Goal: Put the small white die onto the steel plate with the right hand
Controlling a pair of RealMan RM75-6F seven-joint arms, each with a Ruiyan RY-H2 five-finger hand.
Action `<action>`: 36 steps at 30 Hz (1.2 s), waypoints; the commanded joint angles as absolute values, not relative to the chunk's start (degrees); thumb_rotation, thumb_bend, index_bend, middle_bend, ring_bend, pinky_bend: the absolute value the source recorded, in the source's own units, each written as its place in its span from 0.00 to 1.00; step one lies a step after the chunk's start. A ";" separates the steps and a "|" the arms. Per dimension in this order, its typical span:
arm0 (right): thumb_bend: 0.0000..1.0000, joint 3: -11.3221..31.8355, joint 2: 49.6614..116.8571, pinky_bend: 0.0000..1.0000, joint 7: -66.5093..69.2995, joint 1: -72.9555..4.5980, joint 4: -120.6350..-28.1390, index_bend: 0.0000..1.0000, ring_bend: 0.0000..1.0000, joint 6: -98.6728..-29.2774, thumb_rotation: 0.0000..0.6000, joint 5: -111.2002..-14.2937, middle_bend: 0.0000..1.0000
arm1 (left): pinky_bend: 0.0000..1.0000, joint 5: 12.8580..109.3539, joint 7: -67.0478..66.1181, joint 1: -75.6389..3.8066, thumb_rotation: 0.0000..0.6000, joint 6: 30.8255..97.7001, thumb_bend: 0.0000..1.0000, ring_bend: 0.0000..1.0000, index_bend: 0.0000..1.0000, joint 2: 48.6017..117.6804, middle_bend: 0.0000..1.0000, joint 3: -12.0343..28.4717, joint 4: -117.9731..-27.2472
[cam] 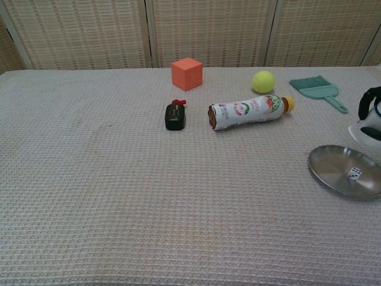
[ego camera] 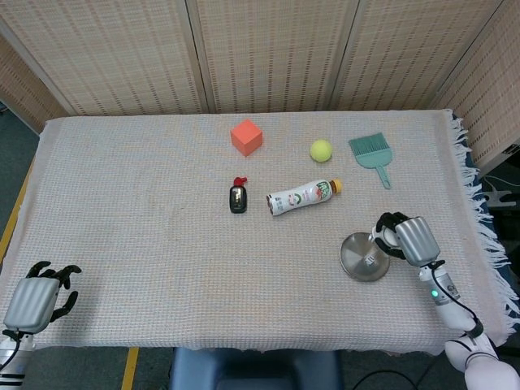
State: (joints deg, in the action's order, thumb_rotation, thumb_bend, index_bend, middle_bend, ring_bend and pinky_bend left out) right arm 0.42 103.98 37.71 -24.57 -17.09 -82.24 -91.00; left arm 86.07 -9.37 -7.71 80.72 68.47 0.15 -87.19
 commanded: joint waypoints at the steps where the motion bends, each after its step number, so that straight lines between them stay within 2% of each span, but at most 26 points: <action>1: 0.28 1.92 104.21 0.84 36.41 -24.02 -15.52 0.65 0.49 -79.07 1.00 -89.01 0.54 | 0.22 86.03 -9.34 -7.75 1.00 80.53 0.37 0.47 0.35 68.50 0.54 0.09 -87.23; 4: 0.28 2.40 104.55 0.83 38.26 -23.99 -14.57 0.63 0.48 -75.41 1.00 -87.97 0.54 | 0.22 85.95 -9.53 -7.80 1.00 80.47 0.37 0.47 0.35 68.54 0.54 0.13 -87.22; 7: 0.28 2.11 104.83 0.81 40.97 -24.00 -13.65 0.57 0.43 -72.55 1.00 -87.87 0.53 | 0.22 85.74 -9.56 -7.80 1.00 80.23 0.37 0.47 0.35 68.64 0.54 0.08 -87.07; 10: 0.26 1.35 105.05 0.72 43.59 -23.91 -12.86 0.48 0.35 -70.78 1.00 -88.37 0.45 | 0.22 85.54 -9.55 -7.84 1.00 79.97 0.37 0.48 0.35 68.62 0.54 0.06 -87.09; 12: 0.22 0.63 105.11 0.62 45.13 -23.77 -12.40 0.41 0.27 -70.31 1.00 -88.98 0.37 | 0.21 85.66 -9.66 -7.82 1.00 80.10 0.37 0.47 0.35 68.60 0.54 0.04 -87.04; 17: 0.12 -0.76 104.28 0.28 46.49 -23.57 -12.32 0.18 0.02 -70.08 1.00 -90.27 0.13 | 0.21 85.75 -9.50 -7.72 1.00 80.47 0.37 0.47 0.35 68.47 0.54 0.13 -87.25; 20: 0.09 -1.72 102.48 0.15 46.08 -23.39 -14.14 0.07 0.00 -70.96 1.00 -91.27 0.04 | 0.21 85.72 -9.39 -7.69 1.00 80.57 0.37 0.47 0.35 68.43 0.54 0.19 -87.21; 23: 0.08 -2.38 99.47 0.11 44.51 -22.81 -18.27 0.00 0.00 -75.90 1.00 -92.49 0.00 | 0.21 85.45 -8.89 -7.69 1.00 80.53 0.37 0.47 0.35 68.39 0.54 0.35 -87.18; 27: 0.08 -2.42 93.61 0.08 37.25 -21.09 -28.00 0.00 0.00 -83.22 1.00 -93.44 0.00 | 0.21 85.26 -8.62 -7.67 1.00 80.53 0.37 0.47 0.35 68.34 0.54 0.45 -87.11; 31: 0.08 -0.94 85.01 0.08 23.62 -17.46 -47.03 0.00 0.00 -89.39 1.00 -92.12 0.00 | 0.21 85.75 -8.74 -7.67 1.00 80.85 0.37 0.47 0.35 68.33 0.54 0.39 -87.02; 36: 0.08 -0.90 75.75 0.09 6.13 -12.73 -70.11 0.00 0.00 -89.12 1.00 -87.59 0.00 | 0.21 86.19 -8.64 -7.94 1.00 80.91 0.37 0.47 0.35 68.77 0.54 0.49 -86.89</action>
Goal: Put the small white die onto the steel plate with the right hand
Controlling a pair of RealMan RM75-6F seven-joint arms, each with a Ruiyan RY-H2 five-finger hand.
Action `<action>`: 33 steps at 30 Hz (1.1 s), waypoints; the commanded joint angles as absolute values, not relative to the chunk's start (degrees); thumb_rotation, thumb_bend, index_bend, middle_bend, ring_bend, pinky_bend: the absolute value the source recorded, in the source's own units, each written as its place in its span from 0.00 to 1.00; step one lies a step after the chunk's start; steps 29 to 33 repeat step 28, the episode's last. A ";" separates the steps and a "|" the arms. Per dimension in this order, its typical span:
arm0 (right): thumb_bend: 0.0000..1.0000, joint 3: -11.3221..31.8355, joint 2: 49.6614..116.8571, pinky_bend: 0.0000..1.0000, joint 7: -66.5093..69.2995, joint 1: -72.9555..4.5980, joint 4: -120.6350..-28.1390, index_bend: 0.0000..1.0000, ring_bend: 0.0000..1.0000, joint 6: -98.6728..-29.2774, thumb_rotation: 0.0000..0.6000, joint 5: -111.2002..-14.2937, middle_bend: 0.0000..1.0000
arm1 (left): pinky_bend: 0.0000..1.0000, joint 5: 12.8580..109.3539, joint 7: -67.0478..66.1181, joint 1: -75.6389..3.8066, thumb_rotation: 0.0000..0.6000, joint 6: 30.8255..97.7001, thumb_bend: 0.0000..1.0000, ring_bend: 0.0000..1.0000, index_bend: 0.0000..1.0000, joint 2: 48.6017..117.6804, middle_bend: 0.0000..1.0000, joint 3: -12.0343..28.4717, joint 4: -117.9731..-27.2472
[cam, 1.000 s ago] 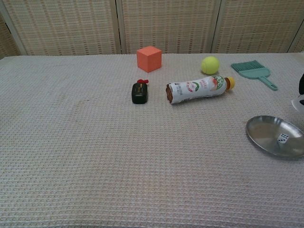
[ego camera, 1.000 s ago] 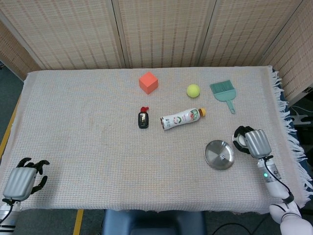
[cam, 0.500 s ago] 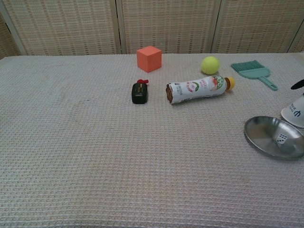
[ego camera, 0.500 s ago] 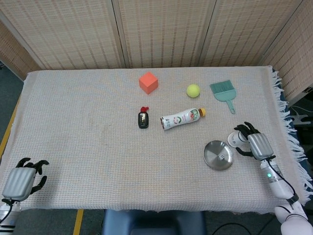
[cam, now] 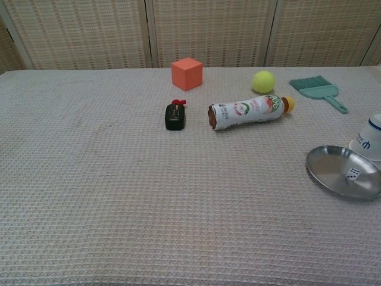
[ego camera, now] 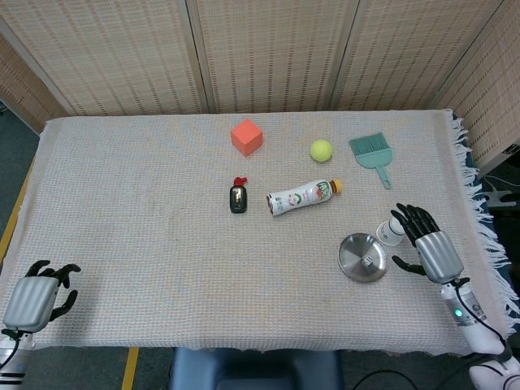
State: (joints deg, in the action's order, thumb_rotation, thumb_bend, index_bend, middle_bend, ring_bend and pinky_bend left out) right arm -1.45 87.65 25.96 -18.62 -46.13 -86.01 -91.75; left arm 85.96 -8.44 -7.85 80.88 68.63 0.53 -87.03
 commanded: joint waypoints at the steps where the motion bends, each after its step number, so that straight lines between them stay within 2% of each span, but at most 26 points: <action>1: 0.08 -1.32 73.65 0.09 1.31 -11.93 -75.07 0.00 0.00 -87.73 1.00 -86.04 0.00 | 0.21 86.49 -8.94 -8.04 1.00 80.86 0.37 0.47 0.35 68.91 0.54 0.37 -86.66; 4: 0.08 -1.79 70.17 0.09 -7.47 -11.02 -83.67 0.00 0.00 -85.01 1.00 -83.01 0.00 | 0.21 86.94 -8.74 -8.22 1.00 80.74 0.37 0.47 0.35 69.20 0.54 0.22 -86.47; 9: 0.08 -1.40 68.06 0.09 -12.91 -10.55 -89.98 0.00 0.00 -82.14 1.00 -79.75 0.00 | 0.21 87.70 -8.39 -8.20 1.00 81.35 0.37 0.47 0.35 69.22 0.54 0.12 -86.24; 17: 0.08 -0.92 67.47 0.10 -14.80 -10.51 -92.43 0.00 0.00 -78.96 1.00 -77.84 0.00 | 0.21 87.88 -7.27 -8.24 1.00 81.56 0.37 0.47 0.35 69.25 0.54 0.18 -85.66; 33: 0.08 0.13 67.36 0.10 -13.82 -9.61 -92.88 0.00 0.00 -79.16 1.00 -78.39 0.00 | 0.21 87.32 -7.84 -8.10 1.00 81.41 0.37 0.47 0.35 69.00 0.54 0.22 -86.03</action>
